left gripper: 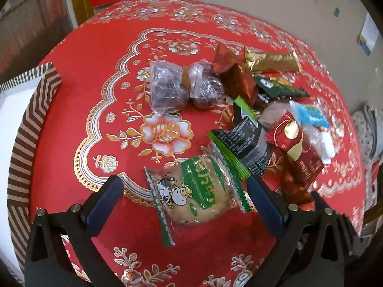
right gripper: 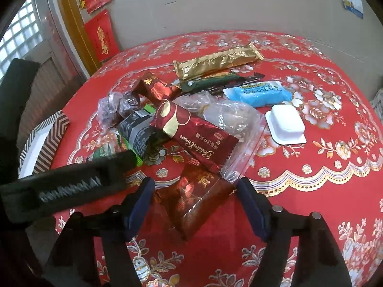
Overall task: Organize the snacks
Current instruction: 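Grasp the green cow-print cookie packet with left tool while right grasps red foil candy, then carry cookie packet and red foil candy into the white tray and open both tools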
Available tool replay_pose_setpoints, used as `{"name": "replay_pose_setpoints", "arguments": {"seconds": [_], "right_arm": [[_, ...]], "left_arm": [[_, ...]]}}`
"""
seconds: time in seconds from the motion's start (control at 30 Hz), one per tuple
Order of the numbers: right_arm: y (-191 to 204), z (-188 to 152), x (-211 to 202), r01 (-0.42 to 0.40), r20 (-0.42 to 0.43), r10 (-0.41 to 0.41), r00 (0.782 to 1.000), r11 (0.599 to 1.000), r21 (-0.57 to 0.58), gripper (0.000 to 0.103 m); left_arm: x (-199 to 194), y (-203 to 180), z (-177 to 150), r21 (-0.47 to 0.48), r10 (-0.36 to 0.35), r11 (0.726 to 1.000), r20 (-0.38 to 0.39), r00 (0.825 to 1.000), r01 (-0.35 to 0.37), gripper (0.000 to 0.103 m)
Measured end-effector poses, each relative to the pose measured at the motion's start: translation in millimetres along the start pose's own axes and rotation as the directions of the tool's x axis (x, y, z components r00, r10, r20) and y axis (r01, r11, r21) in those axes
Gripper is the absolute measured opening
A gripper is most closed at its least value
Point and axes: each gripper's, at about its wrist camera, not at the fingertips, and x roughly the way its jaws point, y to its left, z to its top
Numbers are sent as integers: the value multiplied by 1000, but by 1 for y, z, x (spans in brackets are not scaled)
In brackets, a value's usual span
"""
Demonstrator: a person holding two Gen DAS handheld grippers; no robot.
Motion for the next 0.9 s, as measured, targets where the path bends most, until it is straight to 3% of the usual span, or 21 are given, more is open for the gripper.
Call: {"name": "replay_pose_setpoints", "arguments": {"seconds": [0.07,0.1,0.2,0.27,0.57,0.9], "right_arm": [[-1,-1,0,3,4,-3,1000,1000,-4,67],[-2,-1,-1,3,5,-3,1000,1000,-7,64],[-2,-4,-5,-4,12,4,1000,1000,-19,57],[-2,-8,-8,-11,17,11,1000,1000,-29,55],[13,-22,-24,-73,15,74,997,996,-59,51],[57,-21,-38,-146,28,150,988,981,-129,51]], "left_arm": [[-2,1,-3,10,6,1000,19,1000,-6,101],[-3,1,-5,24,11,1000,35,999,-12,95],[-8,2,-10,84,76,993,70,995,-82,62],[-12,10,-11,87,39,995,73,997,-46,56],[-37,56,-23,44,-21,999,91,996,18,52],[-79,81,-25,57,-24,998,159,987,15,52]]}}
